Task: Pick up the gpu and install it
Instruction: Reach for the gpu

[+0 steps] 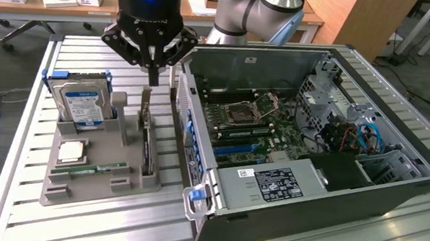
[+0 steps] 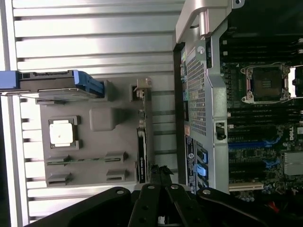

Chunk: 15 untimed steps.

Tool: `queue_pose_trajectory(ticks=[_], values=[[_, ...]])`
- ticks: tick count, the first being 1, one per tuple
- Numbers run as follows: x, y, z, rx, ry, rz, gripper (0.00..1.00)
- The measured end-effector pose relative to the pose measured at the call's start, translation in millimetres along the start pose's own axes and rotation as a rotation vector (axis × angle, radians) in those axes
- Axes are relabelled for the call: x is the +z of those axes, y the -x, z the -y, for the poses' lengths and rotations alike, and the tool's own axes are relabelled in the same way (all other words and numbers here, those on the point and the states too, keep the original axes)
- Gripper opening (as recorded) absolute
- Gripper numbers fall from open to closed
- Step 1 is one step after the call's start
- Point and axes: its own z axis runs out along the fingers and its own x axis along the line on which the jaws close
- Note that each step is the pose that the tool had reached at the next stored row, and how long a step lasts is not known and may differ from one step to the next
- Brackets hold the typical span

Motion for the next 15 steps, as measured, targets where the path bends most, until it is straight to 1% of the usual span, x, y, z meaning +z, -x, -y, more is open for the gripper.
queue_pose_trajectory(ticks=[9,15], values=[[0.2,-15.1,1.2,0.000,0.0000,0.0000,0.11],[0.2,-16.4,1.3,0.000,0.0001,0.0000,0.11]])
